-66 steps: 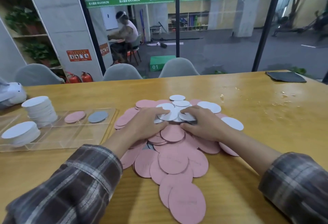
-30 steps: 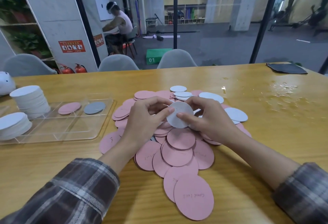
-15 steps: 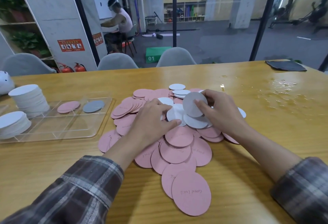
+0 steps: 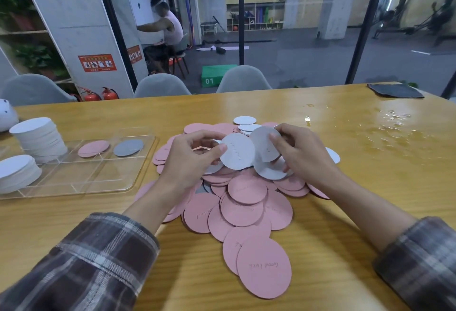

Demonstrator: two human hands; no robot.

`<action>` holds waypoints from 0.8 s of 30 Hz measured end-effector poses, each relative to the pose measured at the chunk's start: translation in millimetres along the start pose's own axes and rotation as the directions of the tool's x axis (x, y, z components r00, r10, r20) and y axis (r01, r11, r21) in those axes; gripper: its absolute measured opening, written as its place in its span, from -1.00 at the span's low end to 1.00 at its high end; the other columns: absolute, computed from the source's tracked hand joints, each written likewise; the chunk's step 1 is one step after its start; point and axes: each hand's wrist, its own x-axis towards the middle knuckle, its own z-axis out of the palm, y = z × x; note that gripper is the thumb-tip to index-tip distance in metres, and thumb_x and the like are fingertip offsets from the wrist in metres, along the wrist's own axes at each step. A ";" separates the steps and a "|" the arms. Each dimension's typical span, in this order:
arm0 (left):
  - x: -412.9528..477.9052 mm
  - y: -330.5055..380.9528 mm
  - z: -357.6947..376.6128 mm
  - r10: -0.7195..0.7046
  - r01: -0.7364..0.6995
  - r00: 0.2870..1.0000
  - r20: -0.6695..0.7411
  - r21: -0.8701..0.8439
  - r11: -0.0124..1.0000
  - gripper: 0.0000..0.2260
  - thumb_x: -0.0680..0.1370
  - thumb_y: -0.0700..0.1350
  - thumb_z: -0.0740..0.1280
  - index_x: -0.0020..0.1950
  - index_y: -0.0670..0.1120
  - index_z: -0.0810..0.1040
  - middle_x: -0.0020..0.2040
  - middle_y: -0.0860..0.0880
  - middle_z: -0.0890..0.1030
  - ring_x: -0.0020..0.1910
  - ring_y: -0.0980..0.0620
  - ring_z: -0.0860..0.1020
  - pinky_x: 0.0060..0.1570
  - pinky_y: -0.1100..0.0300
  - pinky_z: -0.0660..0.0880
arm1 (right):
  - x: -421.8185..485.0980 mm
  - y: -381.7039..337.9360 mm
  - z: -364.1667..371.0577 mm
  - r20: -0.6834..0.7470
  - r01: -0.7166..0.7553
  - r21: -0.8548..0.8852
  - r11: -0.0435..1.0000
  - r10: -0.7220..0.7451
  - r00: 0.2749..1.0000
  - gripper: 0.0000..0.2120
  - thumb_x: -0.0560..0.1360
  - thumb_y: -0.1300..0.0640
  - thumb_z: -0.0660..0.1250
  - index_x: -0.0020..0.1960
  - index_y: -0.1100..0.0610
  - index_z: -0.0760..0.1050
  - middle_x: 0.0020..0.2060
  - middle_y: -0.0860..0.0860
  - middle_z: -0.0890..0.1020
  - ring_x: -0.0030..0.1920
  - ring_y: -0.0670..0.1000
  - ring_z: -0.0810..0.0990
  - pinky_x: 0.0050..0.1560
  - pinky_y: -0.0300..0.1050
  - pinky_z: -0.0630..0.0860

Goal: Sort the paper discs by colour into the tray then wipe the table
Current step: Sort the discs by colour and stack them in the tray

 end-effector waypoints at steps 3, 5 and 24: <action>-3.4 0.8 6.5 -0.032 0.032 0.999 0.001 -0.065 0.997 -0.88 0.53 -0.22 0.53 0.05 -0.07 0.74 -0.14 0.02 0.74 -0.21 0.08 0.69 -0.08 0.19 0.65 | -4.1 -8.4 2.5 0.083 -0.034 0.099 0.995 0.026 0.996 -0.71 0.70 0.05 0.19 -0.05 0.19 0.56 -0.27 0.09 0.50 -0.40 0.05 0.58 -0.33 0.03 0.61; -4.1 0.1 10.4 -0.038 0.038 0.999 -0.009 -0.043 0.998 -0.88 0.51 -0.20 0.56 0.03 -0.09 0.74 -0.14 -0.04 0.73 -0.24 0.01 0.70 -0.04 0.06 0.69 | -6.1 -11.6 5.9 0.135 -0.058 0.138 0.989 0.039 0.990 -0.68 0.71 0.04 0.17 -0.03 0.23 0.55 -0.24 0.11 0.49 -0.38 0.09 0.60 -0.28 0.27 0.64; 12.7 -18.9 -37.2 0.092 -0.127 0.992 0.088 0.685 0.717 -0.79 0.50 0.12 0.53 0.03 0.03 0.74 -0.10 0.21 0.58 -0.11 0.29 0.49 -0.09 0.22 0.36 | -10.4 -9.7 16.6 0.160 -0.050 0.102 0.994 0.034 0.987 -0.92 0.65 0.07 0.30 0.03 0.06 0.52 -0.12 0.02 0.67 -0.39 0.05 0.66 -0.41 -0.01 0.57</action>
